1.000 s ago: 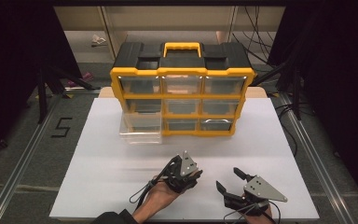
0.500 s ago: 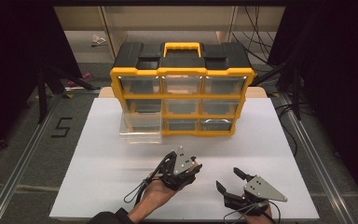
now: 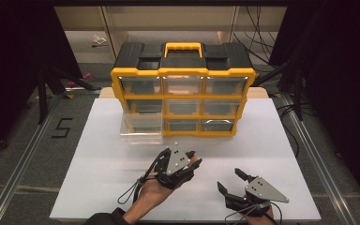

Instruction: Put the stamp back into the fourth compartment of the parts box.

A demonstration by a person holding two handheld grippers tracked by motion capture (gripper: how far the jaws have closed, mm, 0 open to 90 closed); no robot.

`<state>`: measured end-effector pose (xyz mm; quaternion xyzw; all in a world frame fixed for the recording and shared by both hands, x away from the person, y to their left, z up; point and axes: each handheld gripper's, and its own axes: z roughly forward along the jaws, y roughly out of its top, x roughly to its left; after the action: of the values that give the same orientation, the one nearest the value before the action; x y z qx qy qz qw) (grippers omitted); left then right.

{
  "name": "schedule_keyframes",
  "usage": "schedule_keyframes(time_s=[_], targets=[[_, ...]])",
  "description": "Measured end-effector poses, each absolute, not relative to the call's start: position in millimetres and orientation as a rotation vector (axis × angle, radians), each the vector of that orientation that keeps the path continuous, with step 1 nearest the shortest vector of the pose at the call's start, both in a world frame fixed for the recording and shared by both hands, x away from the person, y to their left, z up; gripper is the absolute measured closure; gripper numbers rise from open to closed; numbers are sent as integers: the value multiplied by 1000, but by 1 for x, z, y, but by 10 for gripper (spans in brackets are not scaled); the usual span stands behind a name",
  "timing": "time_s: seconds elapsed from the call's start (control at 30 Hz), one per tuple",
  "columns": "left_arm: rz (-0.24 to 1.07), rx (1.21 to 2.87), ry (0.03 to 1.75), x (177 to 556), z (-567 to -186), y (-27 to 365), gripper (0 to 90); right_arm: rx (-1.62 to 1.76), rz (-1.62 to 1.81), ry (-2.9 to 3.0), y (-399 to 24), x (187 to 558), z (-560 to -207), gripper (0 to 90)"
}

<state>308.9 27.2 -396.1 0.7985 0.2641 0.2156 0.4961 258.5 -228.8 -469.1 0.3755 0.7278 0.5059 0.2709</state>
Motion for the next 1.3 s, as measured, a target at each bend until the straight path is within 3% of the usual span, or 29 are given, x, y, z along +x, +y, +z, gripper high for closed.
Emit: schedule_keyframes(time_s=[1.3], targets=[[590,1792,654,313,-356,53,666,1016,1361,1961,-229,259,-469,248]])
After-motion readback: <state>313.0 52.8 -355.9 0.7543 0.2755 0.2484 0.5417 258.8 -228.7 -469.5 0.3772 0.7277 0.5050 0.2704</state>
